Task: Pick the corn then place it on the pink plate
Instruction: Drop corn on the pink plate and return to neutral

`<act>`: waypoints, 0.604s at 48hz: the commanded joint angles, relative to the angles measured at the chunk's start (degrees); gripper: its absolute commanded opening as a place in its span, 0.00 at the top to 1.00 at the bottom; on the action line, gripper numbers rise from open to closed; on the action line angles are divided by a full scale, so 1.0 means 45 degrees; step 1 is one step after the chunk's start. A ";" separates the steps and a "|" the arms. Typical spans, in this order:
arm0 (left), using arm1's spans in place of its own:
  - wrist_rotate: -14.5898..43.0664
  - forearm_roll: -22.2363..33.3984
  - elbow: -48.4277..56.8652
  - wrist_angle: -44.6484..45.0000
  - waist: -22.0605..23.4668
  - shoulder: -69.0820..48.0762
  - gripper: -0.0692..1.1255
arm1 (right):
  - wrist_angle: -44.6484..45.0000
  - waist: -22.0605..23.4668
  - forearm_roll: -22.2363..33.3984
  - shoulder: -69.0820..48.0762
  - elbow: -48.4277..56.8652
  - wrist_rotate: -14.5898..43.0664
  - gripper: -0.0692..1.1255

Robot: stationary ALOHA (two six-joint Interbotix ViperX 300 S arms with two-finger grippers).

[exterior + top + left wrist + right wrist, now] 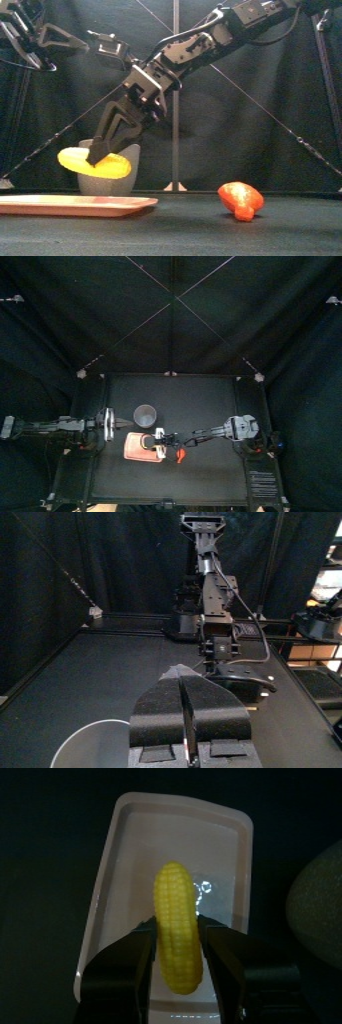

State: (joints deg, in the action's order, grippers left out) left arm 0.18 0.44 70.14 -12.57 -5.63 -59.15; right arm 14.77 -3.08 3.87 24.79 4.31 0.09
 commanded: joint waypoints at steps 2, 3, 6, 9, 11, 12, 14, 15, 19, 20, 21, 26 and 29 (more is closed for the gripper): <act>0.0000 -0.0059 -0.0215 -0.0059 -0.0137 -0.0059 0.97 | -0.0039 -0.0117 -0.0020 -0.0137 -0.0645 -0.0020 0.33; 0.0000 -0.0039 -0.0215 -0.0059 -0.0137 -0.0059 0.97 | -0.0020 -0.0137 -0.0020 -0.0117 -0.0664 -0.0020 0.32; 0.0000 -0.0020 -0.0215 -0.0059 -0.0137 -0.0059 0.97 | 0.0000 -0.0117 0.0000 -0.0078 -0.0664 -0.0020 0.28; 0.0000 -0.0020 -0.0195 -0.0059 -0.0137 -0.0078 0.97 | 0.0020 -0.0078 -0.0059 -0.0078 -0.0566 0.0000 0.24; 0.0000 -0.0020 -0.0215 -0.0039 -0.0137 -0.0098 0.97 | 0.0000 -0.0078 -0.0039 -0.0117 -0.0488 0.0020 0.21; 0.0000 -0.0020 -0.0195 -0.0059 -0.0137 -0.0078 0.97 | 0.0000 -0.0078 0.0000 -0.0156 -0.0469 0.0039 0.20; 0.0000 -0.0039 -0.0215 -0.0059 -0.0137 -0.0098 0.97 | 0.0039 -0.0059 0.0039 -0.0293 -0.0352 0.0059 0.18; 0.0000 -0.0039 -0.0215 -0.0059 -0.0137 -0.0098 0.97 | 0.0039 -0.0059 0.0039 -0.0371 -0.0293 0.0039 0.17; 0.0000 -0.0020 -0.0195 -0.0039 -0.0137 -0.0098 0.97 | 0.0059 -0.0020 0.0117 -0.0762 -0.0078 0.0020 0.15; 0.0000 -0.0020 -0.0195 -0.0039 -0.0137 -0.0098 0.97 | 0.0078 0.0020 0.0176 -0.0918 -0.0020 0.0000 0.15; 0.0000 -0.0020 -0.0195 -0.0039 -0.0137 -0.0078 0.97 | 0.0156 0.0039 0.0254 -0.1094 0.0059 -0.0039 0.15; 0.0000 -0.0020 -0.0195 -0.0020 -0.0137 -0.0098 0.97 | 0.0488 0.0430 0.0879 -0.2363 0.0742 0.0098 0.15; 0.0000 -0.0020 -0.0195 0.0000 -0.0137 -0.0098 0.97 | 0.0410 0.0781 0.1133 -0.3496 0.1406 0.0195 0.15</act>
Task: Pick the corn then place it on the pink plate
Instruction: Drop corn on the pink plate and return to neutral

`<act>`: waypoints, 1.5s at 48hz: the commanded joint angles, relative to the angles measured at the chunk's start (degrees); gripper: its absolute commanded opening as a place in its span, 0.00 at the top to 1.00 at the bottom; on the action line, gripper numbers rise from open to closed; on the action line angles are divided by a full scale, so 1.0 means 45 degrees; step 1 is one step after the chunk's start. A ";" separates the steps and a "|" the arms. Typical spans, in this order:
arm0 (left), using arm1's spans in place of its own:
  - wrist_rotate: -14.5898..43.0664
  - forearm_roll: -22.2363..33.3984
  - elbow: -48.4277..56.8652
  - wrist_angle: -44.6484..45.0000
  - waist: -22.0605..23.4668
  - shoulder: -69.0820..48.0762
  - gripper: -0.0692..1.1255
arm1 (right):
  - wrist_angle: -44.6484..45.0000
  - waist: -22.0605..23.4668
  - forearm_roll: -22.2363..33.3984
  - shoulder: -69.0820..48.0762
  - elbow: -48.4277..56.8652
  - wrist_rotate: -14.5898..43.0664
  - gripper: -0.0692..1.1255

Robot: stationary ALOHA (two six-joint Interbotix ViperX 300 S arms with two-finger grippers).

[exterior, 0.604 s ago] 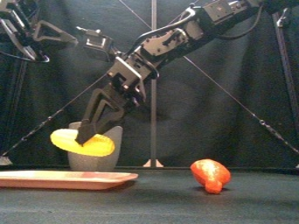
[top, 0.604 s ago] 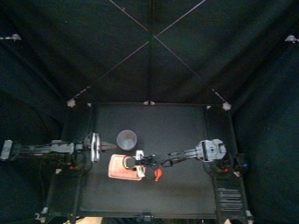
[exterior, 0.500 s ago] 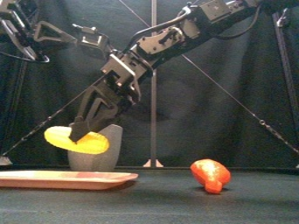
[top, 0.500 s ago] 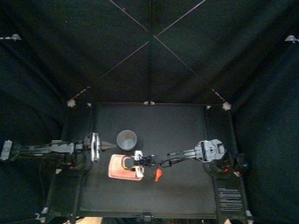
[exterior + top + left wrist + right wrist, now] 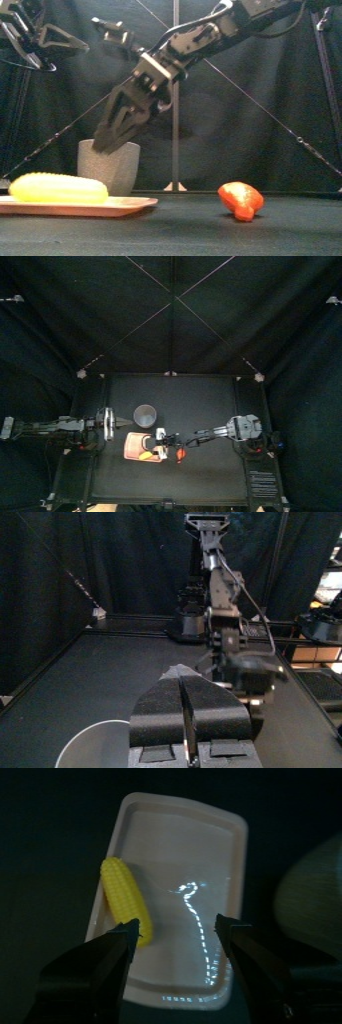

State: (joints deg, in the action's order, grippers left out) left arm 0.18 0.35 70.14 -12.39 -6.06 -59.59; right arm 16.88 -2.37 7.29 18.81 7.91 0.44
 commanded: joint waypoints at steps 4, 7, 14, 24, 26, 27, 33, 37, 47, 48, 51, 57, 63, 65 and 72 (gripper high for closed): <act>0.0000 0.0020 -0.0195 -0.0039 -0.0039 -0.0020 0.97 | -0.0449 0.0937 0.0488 -0.3437 0.1387 0.0195 0.15; 0.0000 0.0020 -0.0195 -0.0039 -0.0039 -0.0039 0.97 | -0.0801 0.1113 0.0488 -0.4277 0.2012 0.0195 0.15; -0.0020 0.0059 -0.0234 -0.0039 -0.0039 -0.0098 0.97 | -0.1562 0.1328 0.0469 -0.6289 0.3633 0.0195 0.15; 0.0000 0.0059 -0.0293 -0.0039 -0.0059 -0.0195 0.97 | -0.3613 0.1230 0.0371 -0.9375 0.6211 0.0215 0.15; 0.0000 0.0059 -0.0312 -0.0020 -0.0039 -0.0234 0.97 | -0.4141 0.1230 0.0273 -1.0020 0.6738 0.0215 0.15; 0.0000 0.0059 -0.0332 -0.0039 -0.0039 -0.0234 0.97 | -0.4434 0.1230 0.0234 -1.0352 0.7012 0.0215 0.15; 0.0020 0.0039 -0.0352 -0.0039 -0.0059 -0.0293 0.97 | -0.5605 0.1211 0.0078 -1.2363 0.8652 0.0215 0.15; 0.0020 0.0039 -0.0352 -0.0039 -0.0059 -0.0293 0.97 | -0.5781 0.1172 0.0078 -1.3672 0.9453 0.0215 0.15; 0.0000 0.0020 -0.0352 -0.0020 -0.0059 -0.0312 0.97 | -0.5801 0.1074 0.0078 -1.6250 1.0977 0.0234 0.15; 0.0000 0.0020 -0.0352 -0.0039 -0.0059 -0.0293 0.97 | -0.5801 0.1074 0.0078 -1.6406 1.1094 0.0234 0.15; 0.0020 0.0020 -0.0332 -0.0020 -0.0059 -0.0293 0.97 | -0.5801 0.1074 0.0078 -1.6836 1.1348 0.0215 0.15; 0.0000 0.0020 -0.0312 -0.0020 -0.0059 -0.0312 0.97 | -0.5801 0.1172 0.0078 -1.7285 1.1777 0.0254 0.15; 0.0020 0.0020 -0.0332 -0.0020 -0.0059 -0.0312 0.97 | -0.5820 0.1191 0.0020 -1.7207 1.1934 0.0234 0.15; 0.0020 0.0020 -0.0332 -0.0020 -0.0078 -0.0312 0.97 | -0.5820 0.1211 0.0000 -1.7168 1.1934 0.0234 0.15; -0.0020 0.0117 -0.0293 -0.0020 -0.0078 -0.0312 0.97 | -0.5840 0.1387 0.0000 -1.7109 1.1992 0.0234 0.15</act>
State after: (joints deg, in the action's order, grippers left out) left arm 0.18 0.62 70.05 -12.30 -6.24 -61.00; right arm -8.88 3.34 7.47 -58.80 62.49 1.41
